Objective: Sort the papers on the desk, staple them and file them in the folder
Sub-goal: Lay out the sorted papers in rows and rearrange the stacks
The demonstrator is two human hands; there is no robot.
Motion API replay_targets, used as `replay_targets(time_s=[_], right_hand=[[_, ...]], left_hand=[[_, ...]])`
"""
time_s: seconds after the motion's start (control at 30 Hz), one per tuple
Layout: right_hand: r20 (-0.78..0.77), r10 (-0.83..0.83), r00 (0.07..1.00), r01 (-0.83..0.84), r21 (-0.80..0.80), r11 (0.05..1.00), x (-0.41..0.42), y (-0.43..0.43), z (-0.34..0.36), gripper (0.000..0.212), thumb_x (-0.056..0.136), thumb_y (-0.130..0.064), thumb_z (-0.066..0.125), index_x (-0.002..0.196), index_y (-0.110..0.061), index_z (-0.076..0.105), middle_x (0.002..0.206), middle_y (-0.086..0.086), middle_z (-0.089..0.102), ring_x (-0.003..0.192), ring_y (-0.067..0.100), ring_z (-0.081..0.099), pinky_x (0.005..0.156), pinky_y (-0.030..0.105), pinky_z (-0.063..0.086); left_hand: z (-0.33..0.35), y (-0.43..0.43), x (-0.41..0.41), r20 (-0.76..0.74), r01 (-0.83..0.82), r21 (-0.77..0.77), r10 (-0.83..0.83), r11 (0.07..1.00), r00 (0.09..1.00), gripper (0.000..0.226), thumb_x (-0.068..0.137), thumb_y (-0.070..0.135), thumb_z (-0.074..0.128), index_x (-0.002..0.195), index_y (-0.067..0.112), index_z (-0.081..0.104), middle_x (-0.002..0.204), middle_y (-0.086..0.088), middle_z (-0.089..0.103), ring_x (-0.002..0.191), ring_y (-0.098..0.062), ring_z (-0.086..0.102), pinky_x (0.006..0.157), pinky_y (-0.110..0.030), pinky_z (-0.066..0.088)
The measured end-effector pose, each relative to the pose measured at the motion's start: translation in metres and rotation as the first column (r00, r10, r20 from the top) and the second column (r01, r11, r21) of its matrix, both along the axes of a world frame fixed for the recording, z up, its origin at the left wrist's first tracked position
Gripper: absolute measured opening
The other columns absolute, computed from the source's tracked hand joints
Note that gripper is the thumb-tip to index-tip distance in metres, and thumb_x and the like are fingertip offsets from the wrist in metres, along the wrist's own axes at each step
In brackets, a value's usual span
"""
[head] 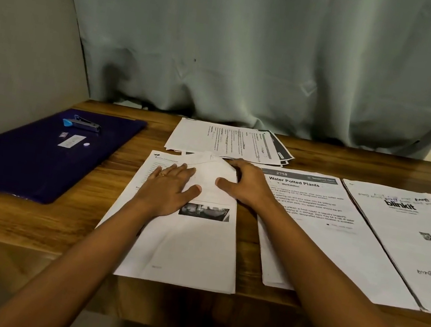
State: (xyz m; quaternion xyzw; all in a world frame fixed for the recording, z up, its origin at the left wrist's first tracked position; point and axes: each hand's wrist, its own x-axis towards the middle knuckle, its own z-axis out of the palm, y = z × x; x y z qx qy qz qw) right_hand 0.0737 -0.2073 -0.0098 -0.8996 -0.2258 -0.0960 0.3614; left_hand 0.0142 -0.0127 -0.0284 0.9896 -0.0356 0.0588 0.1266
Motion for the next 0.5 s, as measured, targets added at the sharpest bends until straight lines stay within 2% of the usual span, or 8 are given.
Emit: replay_targets(time_s=[0.1, 0.17, 0.2, 0.33, 0.5], right_hand=[[-0.082, -0.038, 0.996, 0.051, 0.157, 0.986, -0.0042, -0.0001, 0.0045, 0.053, 0.078, -0.021, 0.075, 0.123, -0.013, 0.049, 0.102, -0.004, 0.063, 0.086, 0.012, 0.06, 0.07, 0.023, 0.051], [-0.088, -0.078, 0.993, 0.095, 0.204, 0.974, -0.0033, 0.0011, 0.0055, 0.05, 0.077, -0.014, 0.076, 0.118, -0.012, 0.048, 0.079, -0.009, 0.058, 0.071, 0.007, 0.057, 0.06, 0.019, 0.048], [-0.087, -0.107, 0.99, 0.124, 0.222, 0.967, -0.0031, 0.0017, 0.0062, 0.049, 0.076, -0.012, 0.076, 0.116, -0.012, 0.048, 0.074, -0.007, 0.057, 0.068, 0.007, 0.057, 0.059, 0.019, 0.047], [-0.125, -0.159, 0.979, 0.188, 0.272, 0.944, -0.0016, 0.0019, 0.0041, 0.043, 0.07, -0.013, 0.081, 0.101, -0.014, 0.052, 0.076, 0.004, 0.063, 0.073, 0.017, 0.062, 0.071, 0.033, 0.052], [-0.103, -0.167, 0.981, 0.186, 0.218, 0.958, -0.0013, -0.0001, 0.0031, 0.025, 0.068, -0.017, 0.083, 0.08, -0.019, 0.061, 0.07, -0.001, 0.063, 0.07, 0.017, 0.062, 0.075, 0.033, 0.054]], left_hand=[[0.0006, 0.0, -0.0009, 0.006, -0.006, -0.017, 0.006, 1.0, 1.0, 0.062, 0.098, 0.055, 0.027, 0.152, 0.026, 0.018, 0.16, 0.001, 0.012, 0.147, -0.019, 0.01, 0.118, -0.041, 0.001], [0.0006, -0.0005, -0.001, 0.009, -0.011, -0.027, 0.011, 1.0, 1.0, 0.063, 0.097, 0.055, 0.028, 0.152, 0.025, 0.018, 0.159, 0.001, 0.013, 0.147, -0.019, 0.011, 0.118, -0.042, 0.001], [0.0008, -0.0004, -0.0013, 0.011, -0.015, -0.028, 0.015, 1.0, 1.0, 0.063, 0.097, 0.055, 0.029, 0.152, 0.025, 0.019, 0.159, 0.0, 0.014, 0.147, -0.019, 0.011, 0.118, -0.042, 0.001], [0.0015, -0.0004, -0.002, 0.008, -0.024, -0.035, 0.025, 0.999, 1.0, 0.063, 0.097, 0.055, 0.031, 0.151, 0.024, 0.021, 0.159, 0.0, 0.015, 0.147, -0.02, 0.013, 0.118, -0.043, 0.001], [0.0032, -0.0003, -0.0024, 0.004, -0.022, -0.075, 0.022, 0.997, 1.0, 0.066, 0.096, 0.055, 0.035, 0.151, 0.022, 0.02, 0.159, 0.0, 0.016, 0.146, -0.02, 0.013, 0.118, -0.043, 0.002]])
